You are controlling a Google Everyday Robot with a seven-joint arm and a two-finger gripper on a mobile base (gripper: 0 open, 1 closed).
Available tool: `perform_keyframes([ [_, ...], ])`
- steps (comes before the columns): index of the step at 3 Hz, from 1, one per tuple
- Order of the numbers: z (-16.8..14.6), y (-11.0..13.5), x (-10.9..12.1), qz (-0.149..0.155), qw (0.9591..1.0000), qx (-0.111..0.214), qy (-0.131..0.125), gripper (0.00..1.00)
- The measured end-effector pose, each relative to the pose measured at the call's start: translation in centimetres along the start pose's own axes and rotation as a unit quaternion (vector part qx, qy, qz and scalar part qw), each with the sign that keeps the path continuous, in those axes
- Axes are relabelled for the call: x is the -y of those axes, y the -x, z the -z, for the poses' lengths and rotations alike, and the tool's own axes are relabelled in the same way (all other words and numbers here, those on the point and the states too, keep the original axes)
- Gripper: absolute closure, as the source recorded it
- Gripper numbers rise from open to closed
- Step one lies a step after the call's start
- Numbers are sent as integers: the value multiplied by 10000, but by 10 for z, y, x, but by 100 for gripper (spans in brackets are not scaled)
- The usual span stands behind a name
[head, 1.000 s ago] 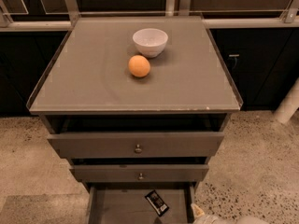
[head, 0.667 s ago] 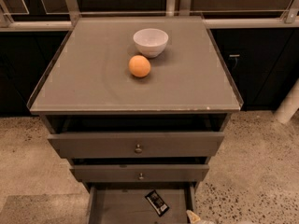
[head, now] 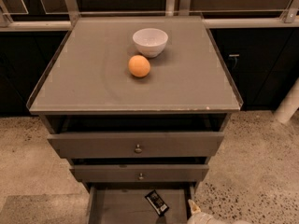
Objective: Pick rxbar chocolate from bottom drawer and place on counter
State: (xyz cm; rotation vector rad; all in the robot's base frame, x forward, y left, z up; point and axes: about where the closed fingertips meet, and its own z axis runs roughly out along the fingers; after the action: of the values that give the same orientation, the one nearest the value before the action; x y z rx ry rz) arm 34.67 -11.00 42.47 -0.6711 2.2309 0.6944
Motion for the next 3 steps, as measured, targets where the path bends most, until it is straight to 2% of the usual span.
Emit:
perform_keyframes([
  [1, -66, 1, 54, -6, 9993, 362, -133, 0],
  [2, -68, 3, 57, -23, 9992, 385, -143, 0],
  [3, -70, -5, 59, -123, 9979, 497, -400, 0],
])
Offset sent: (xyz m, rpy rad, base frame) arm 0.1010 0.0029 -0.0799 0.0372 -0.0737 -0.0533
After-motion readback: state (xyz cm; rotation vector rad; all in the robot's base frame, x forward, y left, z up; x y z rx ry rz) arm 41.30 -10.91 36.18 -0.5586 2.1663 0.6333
